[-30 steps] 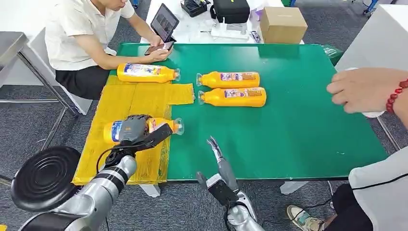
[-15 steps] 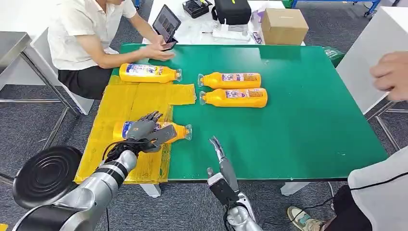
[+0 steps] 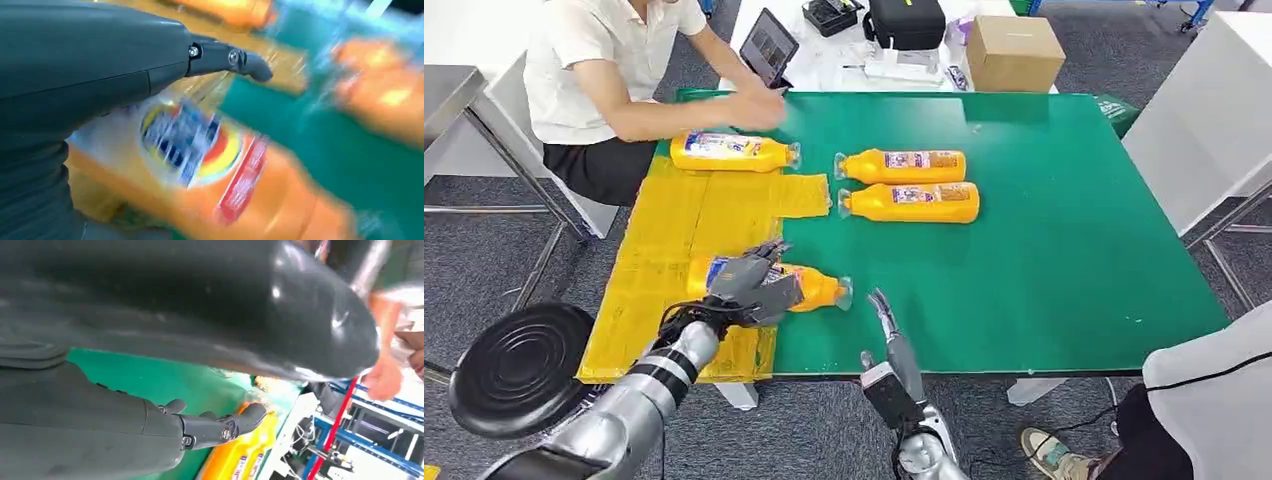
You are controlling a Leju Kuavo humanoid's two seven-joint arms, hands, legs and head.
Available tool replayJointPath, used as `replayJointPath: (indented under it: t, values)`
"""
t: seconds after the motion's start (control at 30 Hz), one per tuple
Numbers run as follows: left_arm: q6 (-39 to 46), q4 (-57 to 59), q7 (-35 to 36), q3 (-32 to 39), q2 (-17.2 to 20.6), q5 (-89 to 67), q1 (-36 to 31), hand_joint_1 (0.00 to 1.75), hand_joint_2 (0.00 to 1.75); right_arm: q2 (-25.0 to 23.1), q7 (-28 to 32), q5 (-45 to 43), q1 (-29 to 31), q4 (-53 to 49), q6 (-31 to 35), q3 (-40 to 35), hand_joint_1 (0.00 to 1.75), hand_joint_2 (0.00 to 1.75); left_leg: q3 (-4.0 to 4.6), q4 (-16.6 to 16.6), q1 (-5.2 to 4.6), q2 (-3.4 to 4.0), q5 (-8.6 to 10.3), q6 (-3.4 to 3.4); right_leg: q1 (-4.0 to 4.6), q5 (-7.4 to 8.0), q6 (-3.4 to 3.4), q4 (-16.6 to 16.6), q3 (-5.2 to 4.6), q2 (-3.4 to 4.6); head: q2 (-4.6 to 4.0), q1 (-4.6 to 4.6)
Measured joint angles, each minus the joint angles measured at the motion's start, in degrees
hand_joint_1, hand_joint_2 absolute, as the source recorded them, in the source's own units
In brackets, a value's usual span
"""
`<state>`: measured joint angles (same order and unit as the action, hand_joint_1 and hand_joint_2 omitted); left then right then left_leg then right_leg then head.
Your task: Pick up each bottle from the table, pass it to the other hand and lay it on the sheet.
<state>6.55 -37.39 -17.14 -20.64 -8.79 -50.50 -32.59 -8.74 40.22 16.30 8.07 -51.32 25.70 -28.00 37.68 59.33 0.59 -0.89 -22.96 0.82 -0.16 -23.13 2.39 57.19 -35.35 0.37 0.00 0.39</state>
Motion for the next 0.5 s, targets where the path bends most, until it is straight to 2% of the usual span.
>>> replayJointPath:
  t: [0.1, 0.13, 0.17, 0.3, 0.5]
  values:
    - [10.38, -10.15, -4.45, -2.03, 0.39, 7.19, 5.16, 0.00, 1.75, 0.35, 0.00, -0.55, -0.52, -0.37, 1.61, -0.37, 0.00, 0.00, 0.06, 0.00, 0.00, 0.00, -0.03, -0.03, 0.00, -0.01, 0.00, 0.00, -0.08, 0.00, 0.00, 0.02]
    - [11.51, -13.15, -5.85, -2.49, 0.46, 10.48, 6.91, 0.00, 1.75, 0.50, 0.00, -0.81, -0.65, -0.70, 2.32, -0.61, 0.00, 0.00, 0.06, 0.00, 0.00, 0.00, -0.04, -0.03, 0.00, -0.02, 0.00, 0.00, -0.08, 0.00, 0.00, 0.00]
    - [11.04, -15.56, -6.84, -2.73, 0.48, 14.68, 8.83, 0.00, 1.75, 0.66, 0.00, -1.14, -0.80, -1.10, 3.35, -0.74, 0.00, 1.75, 0.06, 0.00, 0.00, 0.00, -0.08, -0.07, 0.00, -0.03, -0.01, 0.00, -0.09, 0.01, 0.00, 0.02]
    - [8.53, -25.70, -8.34, -3.45, 0.68, 31.13, 15.97, 0.00, 1.75, 2.01, 0.00, -2.10, -1.68, -3.32, 6.88, -0.90, 0.00, 1.75, 0.19, 0.00, 0.01, 0.03, -0.10, -0.07, 0.00, -0.04, -0.02, -0.01, -0.26, 0.02, 0.00, 0.00]
    - [9.67, -34.91, -9.00, -3.82, 1.79, 32.58, 22.30, 0.00, 1.75, 3.80, 0.00, -1.73, -2.48, -4.90, 7.61, -0.87, 0.00, 1.75, 0.24, 0.00, 0.01, 0.02, -0.10, -0.07, 0.01, -0.04, -0.02, -0.01, -0.31, 0.02, 0.00, 0.00]
